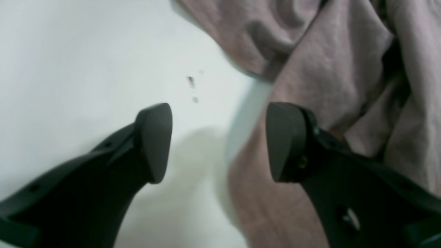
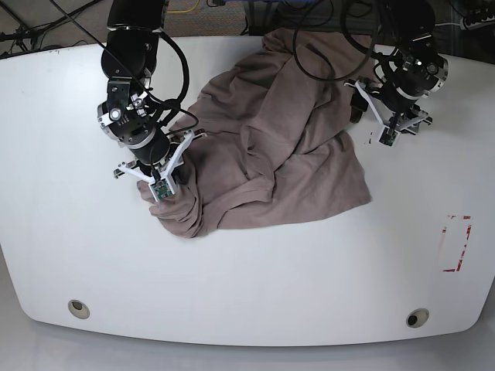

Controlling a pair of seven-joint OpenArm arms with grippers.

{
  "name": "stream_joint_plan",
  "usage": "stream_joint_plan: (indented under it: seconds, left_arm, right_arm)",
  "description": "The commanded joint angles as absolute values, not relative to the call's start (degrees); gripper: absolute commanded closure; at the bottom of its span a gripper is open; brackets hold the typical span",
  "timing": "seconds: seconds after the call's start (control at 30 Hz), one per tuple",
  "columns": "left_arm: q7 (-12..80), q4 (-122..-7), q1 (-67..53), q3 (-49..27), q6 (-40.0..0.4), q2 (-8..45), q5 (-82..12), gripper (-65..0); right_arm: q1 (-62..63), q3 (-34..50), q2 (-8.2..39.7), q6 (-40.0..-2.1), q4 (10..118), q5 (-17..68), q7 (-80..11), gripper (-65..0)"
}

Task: Fold the T-shirt properly
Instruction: 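Move the left gripper over the shirt's opposite edge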

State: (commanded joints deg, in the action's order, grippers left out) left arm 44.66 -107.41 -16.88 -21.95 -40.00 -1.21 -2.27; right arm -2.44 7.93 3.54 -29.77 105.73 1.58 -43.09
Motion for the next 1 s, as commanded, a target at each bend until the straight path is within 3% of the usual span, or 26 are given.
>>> stream_joint_plan:
  seconds: [0.27,0.6,1.0]
  left_arm:
    - [44.6,-102.0,-15.8,-22.9,-40.0,-0.8,-3.7,-39.0]
    - [46.6,-105.3,-17.8,-24.0,-40.0,-0.9,-9.7,-39.7]
    - [47.1,-105.0,-18.9,-20.1,-40.0,-1.2,-12.2,-39.7]
  right_arm:
    - [-1.5,8.6,3.6,-29.7,105.5,1.6,-42.9,-1.4]
    - [-0.8,8.1,3.8,-29.6,105.6,1.3,-43.0,-1.3]
    - [-1.2,8.5,3.9,-29.6,105.3,2.0,-43.0,-1.7]
